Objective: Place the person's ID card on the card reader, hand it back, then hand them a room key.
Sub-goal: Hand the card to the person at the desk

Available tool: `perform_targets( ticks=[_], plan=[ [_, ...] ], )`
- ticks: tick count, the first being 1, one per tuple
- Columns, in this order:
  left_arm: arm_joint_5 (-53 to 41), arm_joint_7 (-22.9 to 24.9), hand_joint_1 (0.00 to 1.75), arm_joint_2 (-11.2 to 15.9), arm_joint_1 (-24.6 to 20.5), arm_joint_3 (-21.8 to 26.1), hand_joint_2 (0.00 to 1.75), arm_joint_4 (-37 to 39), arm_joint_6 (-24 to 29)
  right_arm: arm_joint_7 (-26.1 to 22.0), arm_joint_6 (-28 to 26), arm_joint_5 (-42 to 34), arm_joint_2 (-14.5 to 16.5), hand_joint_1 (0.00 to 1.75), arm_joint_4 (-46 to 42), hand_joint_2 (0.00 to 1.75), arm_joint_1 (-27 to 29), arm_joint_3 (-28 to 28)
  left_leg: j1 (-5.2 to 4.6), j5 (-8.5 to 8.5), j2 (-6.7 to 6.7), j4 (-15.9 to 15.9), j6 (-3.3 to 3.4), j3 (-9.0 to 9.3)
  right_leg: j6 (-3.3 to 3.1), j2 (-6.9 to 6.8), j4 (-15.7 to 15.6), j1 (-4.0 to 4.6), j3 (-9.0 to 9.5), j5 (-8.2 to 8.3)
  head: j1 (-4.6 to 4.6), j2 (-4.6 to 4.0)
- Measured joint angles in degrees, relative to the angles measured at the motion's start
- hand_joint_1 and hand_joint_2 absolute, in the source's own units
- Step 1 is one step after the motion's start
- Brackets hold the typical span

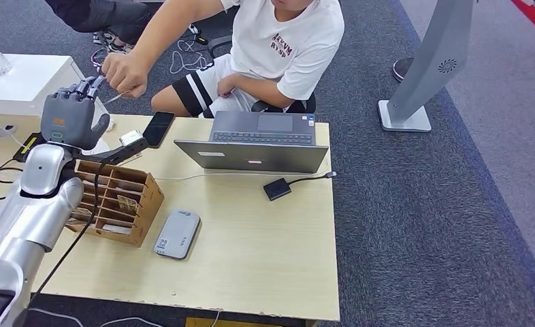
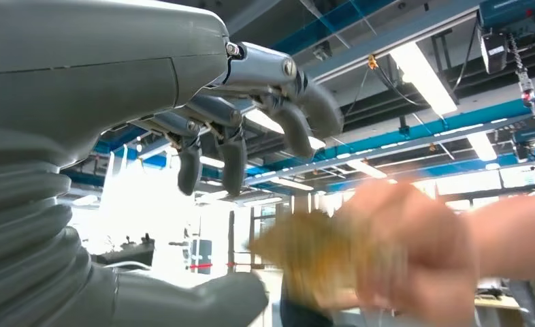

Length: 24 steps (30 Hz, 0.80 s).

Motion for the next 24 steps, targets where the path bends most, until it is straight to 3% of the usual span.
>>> perform_targets(
  ticks=[8, 16, 24],
  plan=[
    [0.65, 0.35, 0.00, 0.07, 6.06, -0.01, 1.75, -10.02, -5.86, 0.43, -1.43, -1.19, -0.07, 0.00, 0.01, 0.00, 0.49, -0.07, 0.00, 0.00, 0.01, 0.00, 0.00, 0.00, 0.00, 0.00, 0.00, -0.01, -0.02, 0.00, -0.01, -0.01],
    [0.75, 1.85, 0.00, 2.32, 24.65, -0.18, 1.75, -31.53, -8.29, -0.14, -4.04, -3.68, -0.08, 0.00, 0.33, 0.00, 2.60, -1.47, 0.00, -0.16, 0.24, -0.02, 0.03, -0.09, 0.01, 0.27, -0.02, -0.01, -0.19, -0.07, 0.01, 0.00],
    [0.85, 1.74, 0.00, 4.03, 30.90, -0.17, 1.75, -38.93, -9.42, 0.14, -4.63, -4.30, -0.09, 0.00, 0.64, 0.00, 2.95, -2.10, 0.00, -0.12, 0.26, -0.02, 0.04, -0.09, 0.01, 0.24, -0.01, -0.01, -0.14, -0.02, -0.01, -0.01]
  ],
)
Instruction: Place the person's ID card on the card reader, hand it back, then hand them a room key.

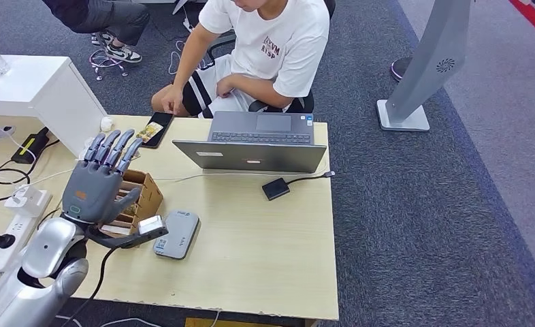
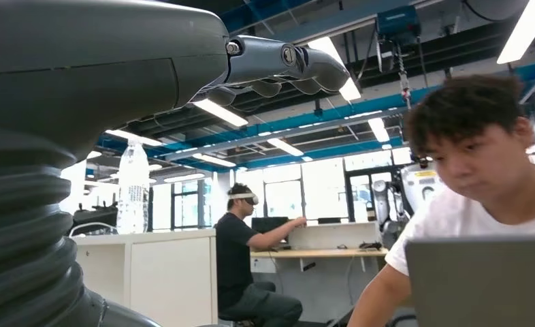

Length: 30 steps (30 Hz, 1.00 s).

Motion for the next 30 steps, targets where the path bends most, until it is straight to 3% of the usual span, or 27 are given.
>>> perform_targets(
  ticks=[6, 10, 15, 23, 30],
  plan=[
    [0.01, 0.01, 0.00, 1.64, 9.76, 0.31, 1.75, -6.30, -0.39, -0.32, -1.44, -0.45, 0.01, 0.00, 0.46, 0.00, 1.15, -0.92, 0.00, -0.03, -0.10, 0.00, 0.03, -0.07, 0.01, -0.09, -0.01, 0.00, -0.05, -0.06, 0.02, 0.01],
    [1.70, 0.63, 0.00, 3.06, 13.96, 1.56, 1.75, -8.88, -6.17, -0.90, -1.50, -0.91, 0.01, 0.00, 0.65, 0.00, 1.33, -1.36, 0.00, -0.04, -0.13, 0.00, 0.01, -0.07, 0.01, -0.15, -0.01, 0.00, -0.05, -0.07, 0.00, 0.01],
    [3.46, 0.79, 0.00, 4.83, 16.40, 2.92, 1.75, -9.20, -11.01, -0.46, -1.48, -0.80, 0.01, 0.00, 0.92, 0.00, 1.47, -1.47, 0.01, -0.01, -0.19, -0.01, 0.02, -0.08, 0.00, -0.23, 0.00, 0.01, -0.03, -0.06, 0.00, 0.01],
    [3.91, 0.98, 0.00, 6.31, 17.84, 3.50, 1.75, -9.20, -12.17, 0.01, -1.50, -0.31, 0.01, 0.00, 0.93, 0.00, 1.49, -1.50, 0.00, 0.02, -0.22, -0.01, 0.03, -0.09, 0.00, -0.25, 0.00, 0.00, -0.01, -0.05, 0.01, 0.01],
    [7.52, 4.44, 0.00, 8.14, 21.46, 5.27, 1.75, -9.47, -13.77, 0.90, -1.66, -0.31, 0.01, 0.00, 0.99, 0.00, 1.58, -2.01, 0.01, 0.02, -0.22, -0.01, 0.03, -0.09, 0.00, -0.25, 0.00, 0.00, -0.03, -0.06, 0.01, -0.01]
  ],
)
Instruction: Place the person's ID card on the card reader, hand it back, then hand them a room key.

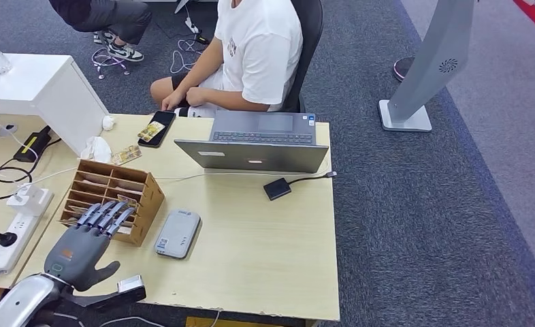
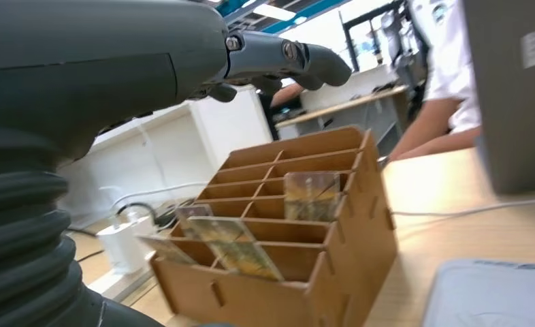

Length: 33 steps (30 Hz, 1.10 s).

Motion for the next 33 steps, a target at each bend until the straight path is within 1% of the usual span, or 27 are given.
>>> perform_targets(
  ticks=[6, 11, 16, 28, 33],
  plan=[
    [1.45, 0.32, 0.00, 0.04, 0.74, 2.40, 1.75, 0.72, -0.16, 0.09, 0.27, 0.27, 0.00, 0.00, 0.01, 0.00, -0.03, -0.07, 0.00, 0.00, -0.01, 0.00, 0.00, -0.01, 0.00, -0.02, 0.00, 0.00, 0.01, 0.00, 0.01, 0.01],
    [1.79, 0.65, 0.00, -0.25, 0.67, 4.34, 1.75, 3.32, -1.16, 0.51, 0.54, 0.96, 0.00, 0.00, 0.01, 0.00, -0.21, -0.07, 0.00, 0.02, 0.00, 0.00, -0.02, 0.01, 0.00, -0.01, 0.00, 0.00, 0.02, 0.01, 0.01, 0.00],
    [1.47, 0.56, 0.00, -0.56, 0.37, 5.02, 1.75, 5.04, -1.33, 0.59, 0.72, 1.12, 0.00, 0.00, 0.01, 0.00, -0.42, -0.07, 0.00, 0.03, -0.01, 0.00, -0.03, 0.01, 0.00, -0.01, 0.00, 0.00, 0.02, 0.01, -0.01, 0.01],
    [-0.19, 0.13, 0.00, -3.09, -4.63, 5.02, 1.75, 8.16, -1.86, 0.96, 1.29, 2.09, 0.00, 0.00, -0.05, 0.00, -0.79, -0.07, 0.00, 0.03, -0.02, 0.00, -0.03, 0.02, 0.00, -0.05, 0.00, 0.00, 0.02, 0.03, 0.00, 0.01],
    [-0.27, -0.04, 0.00, -3.90, -6.07, 4.99, 1.75, 8.92, -2.19, 1.09, 1.29, 2.17, 0.00, 0.00, -0.06, 0.00, -0.93, -0.07, 0.00, 0.03, -0.01, 0.00, -0.03, 0.02, 0.00, -0.04, 0.00, 0.00, 0.02, 0.03, 0.00, 0.00]
  ],
)
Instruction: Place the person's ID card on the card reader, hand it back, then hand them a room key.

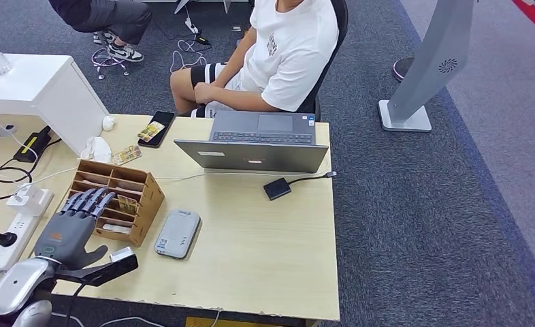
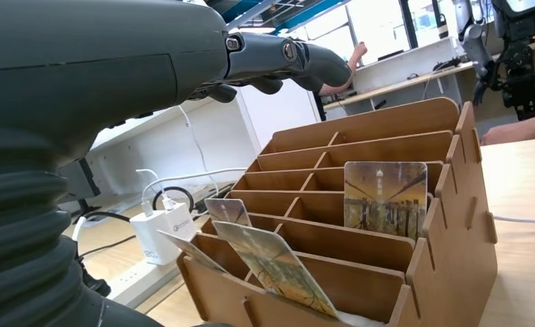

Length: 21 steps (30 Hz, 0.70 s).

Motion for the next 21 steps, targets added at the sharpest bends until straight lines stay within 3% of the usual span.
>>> perform_targets(
  ticks=[21],
  plan=[
    [0.25, -0.01, 0.00, -0.59, -0.88, -0.03, 1.75, 0.53, -1.57, 0.09, 0.36, 0.10, 0.00, 0.00, 0.00, 0.00, -0.04, 0.00, 0.00, 0.00, 0.01, 0.00, 0.00, 0.00, 0.00, 0.01, 0.00, 0.00, -0.01, 0.00, 0.01, 0.01]
  ],
)
